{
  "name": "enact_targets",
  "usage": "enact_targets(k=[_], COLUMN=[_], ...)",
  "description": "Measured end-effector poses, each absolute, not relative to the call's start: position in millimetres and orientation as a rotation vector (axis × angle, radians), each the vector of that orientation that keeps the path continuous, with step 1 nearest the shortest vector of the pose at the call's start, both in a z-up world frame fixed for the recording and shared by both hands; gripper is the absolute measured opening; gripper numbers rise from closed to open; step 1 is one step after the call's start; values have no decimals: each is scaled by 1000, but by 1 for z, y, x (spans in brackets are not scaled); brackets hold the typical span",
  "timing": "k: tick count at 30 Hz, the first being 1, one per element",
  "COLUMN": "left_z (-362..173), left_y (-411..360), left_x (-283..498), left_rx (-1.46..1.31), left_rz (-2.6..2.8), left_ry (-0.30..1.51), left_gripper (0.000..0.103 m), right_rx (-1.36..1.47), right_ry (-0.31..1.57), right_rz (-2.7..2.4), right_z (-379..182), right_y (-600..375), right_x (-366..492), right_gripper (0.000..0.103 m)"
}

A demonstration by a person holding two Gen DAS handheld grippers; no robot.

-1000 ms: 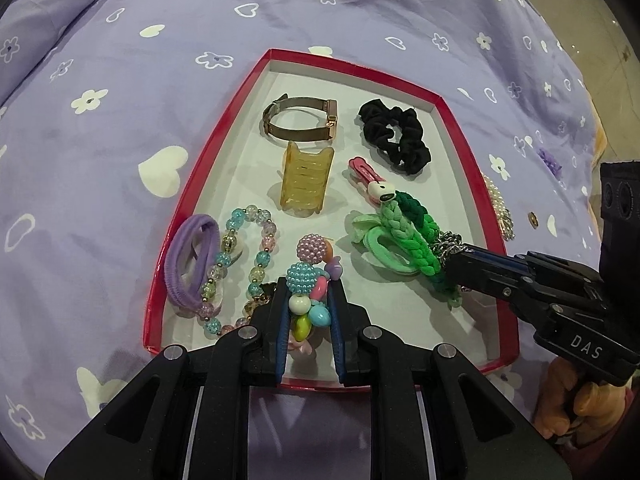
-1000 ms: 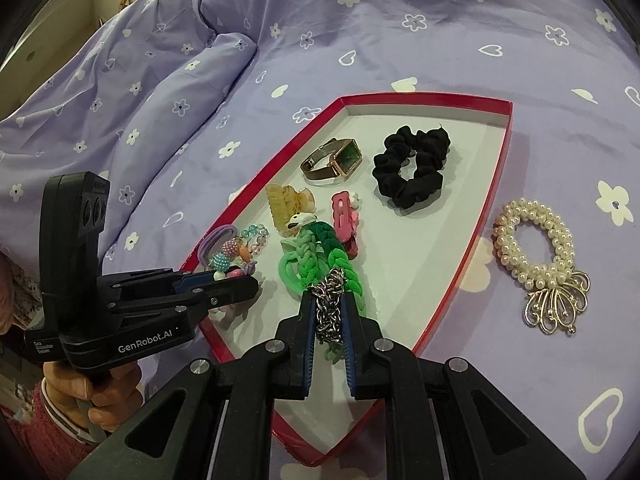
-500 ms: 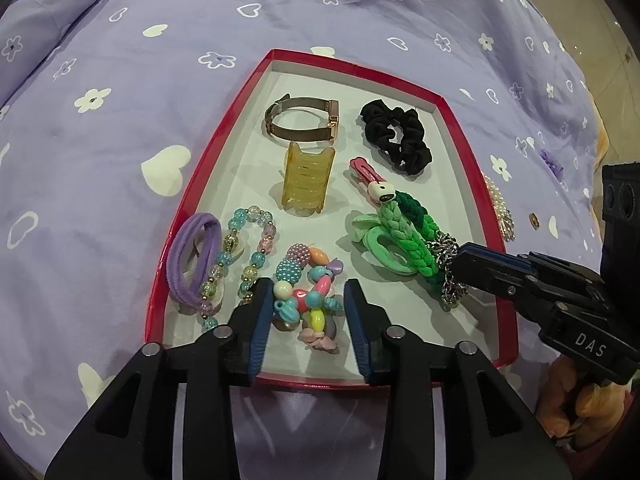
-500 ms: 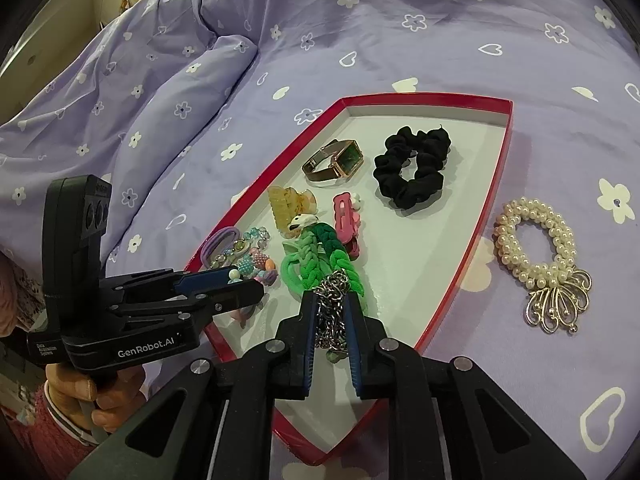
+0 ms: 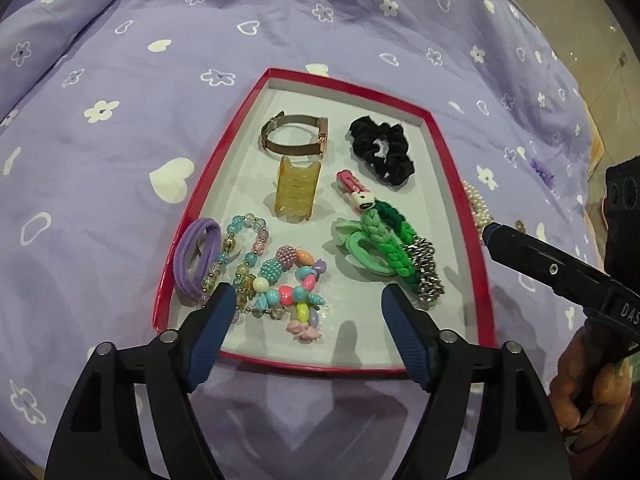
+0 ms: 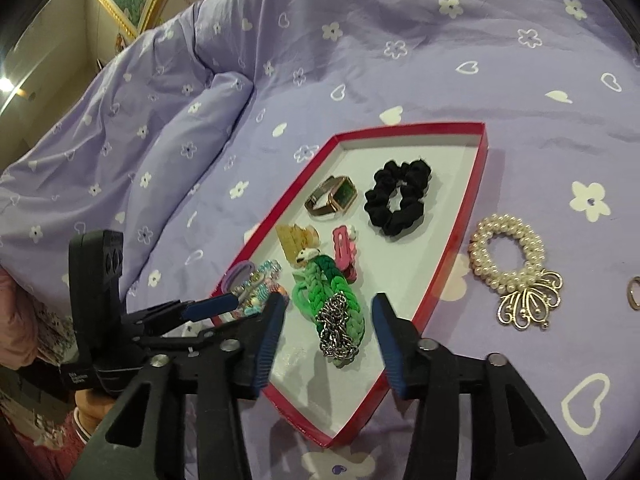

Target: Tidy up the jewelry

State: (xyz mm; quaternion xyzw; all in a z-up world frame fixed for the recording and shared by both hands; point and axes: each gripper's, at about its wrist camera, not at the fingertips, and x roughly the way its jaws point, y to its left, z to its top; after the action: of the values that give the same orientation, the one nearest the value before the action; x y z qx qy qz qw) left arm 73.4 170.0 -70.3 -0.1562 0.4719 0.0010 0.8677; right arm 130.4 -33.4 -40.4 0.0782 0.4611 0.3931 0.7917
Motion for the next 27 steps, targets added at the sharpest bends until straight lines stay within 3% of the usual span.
enact_targets(k=[11, 18, 27], left_z=[-53, -46, -43], left_y=[172, 173, 169], left_x=[39, 10, -24], left_rx=[-362, -359, -323], left_rz=[68, 145, 191], left_ry=[934, 902, 878], left_gripper=[91, 93, 99], right_rx=[233, 250, 254], right_ry=[938, 918, 869], right_rz=[867, 870, 830], right_z=[-23, -20, -22], right_y=[-47, -54, -71], right_x=[117, 100, 62], right_gripper=[67, 82, 91])
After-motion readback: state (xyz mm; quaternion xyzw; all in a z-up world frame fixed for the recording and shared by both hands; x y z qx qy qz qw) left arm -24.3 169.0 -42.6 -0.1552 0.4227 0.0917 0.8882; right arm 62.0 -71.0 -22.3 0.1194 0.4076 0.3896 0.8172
